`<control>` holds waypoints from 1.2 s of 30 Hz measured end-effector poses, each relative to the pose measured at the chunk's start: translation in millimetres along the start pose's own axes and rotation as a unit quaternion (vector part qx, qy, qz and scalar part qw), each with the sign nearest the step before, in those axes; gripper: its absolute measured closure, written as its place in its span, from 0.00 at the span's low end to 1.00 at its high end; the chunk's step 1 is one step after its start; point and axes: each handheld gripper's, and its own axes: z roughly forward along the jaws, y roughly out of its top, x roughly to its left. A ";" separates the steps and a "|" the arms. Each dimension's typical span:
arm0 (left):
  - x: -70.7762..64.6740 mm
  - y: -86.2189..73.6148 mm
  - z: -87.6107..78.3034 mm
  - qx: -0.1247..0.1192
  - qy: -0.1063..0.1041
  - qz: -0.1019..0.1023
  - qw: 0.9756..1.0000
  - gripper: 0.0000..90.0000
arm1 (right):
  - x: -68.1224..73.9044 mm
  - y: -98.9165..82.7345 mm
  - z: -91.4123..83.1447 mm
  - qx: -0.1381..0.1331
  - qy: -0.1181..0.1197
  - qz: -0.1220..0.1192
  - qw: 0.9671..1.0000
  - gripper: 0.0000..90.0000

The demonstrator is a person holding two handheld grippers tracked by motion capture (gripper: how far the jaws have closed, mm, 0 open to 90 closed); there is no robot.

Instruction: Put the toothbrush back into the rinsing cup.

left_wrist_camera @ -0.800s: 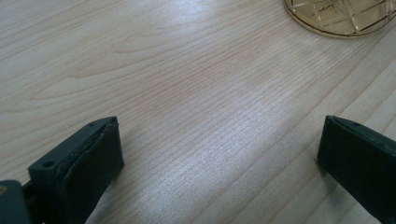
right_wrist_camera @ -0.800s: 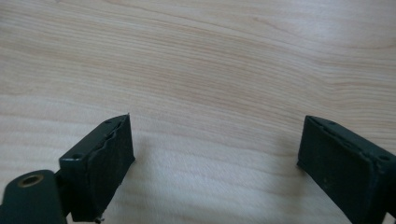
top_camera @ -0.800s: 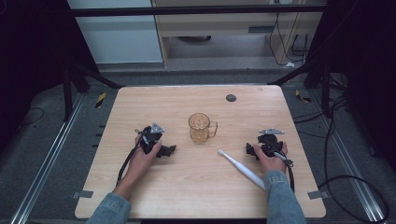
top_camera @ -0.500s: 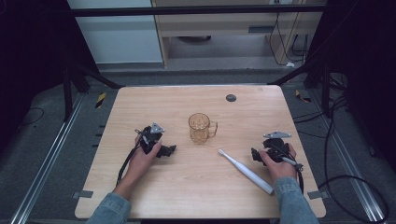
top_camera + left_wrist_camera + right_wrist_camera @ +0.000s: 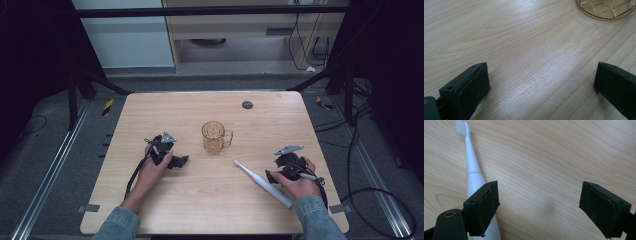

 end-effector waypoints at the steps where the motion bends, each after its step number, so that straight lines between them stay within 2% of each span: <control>1: 0.0 0.0 0.0 0.000 0.000 0.000 1.000 0.00 | 0.0 0.0 0.0 0.000 0.000 0.000 1.000 0.18; 5: -0.1 0.0 0.1 -0.001 0.000 -0.001 1.000 0.00 | 4.1 6.5 -2.2 0.009 0.012 -0.006 1.000 0.21; 6: -0.2 0.0 0.1 -0.001 0.000 -0.001 1.000 0.00 | 5.5 8.9 -2.9 0.014 0.018 -0.014 1.000 0.25; 11: -0.1 0.0 0.1 -0.001 0.000 -0.001 1.000 0.00 | 7.5 11.8 -2.5 0.031 0.033 -0.025 0.999 0.28; 14: -0.1 0.0 0.1 -0.001 0.000 -0.001 1.000 0.00 | 10.6 14.0 -2.1 0.050 0.039 -0.034 0.997 0.30; 24: 0.0 0.0 0.1 0.000 0.000 0.000 1.000 0.00 | 20.8 21.6 2.6 0.079 0.065 -0.061 0.993 0.41; 36: 0.3 0.2 0.2 0.000 -0.001 0.001 1.000 0.00 | 30.2 29.7 9.4 0.101 0.075 -0.076 0.989 0.53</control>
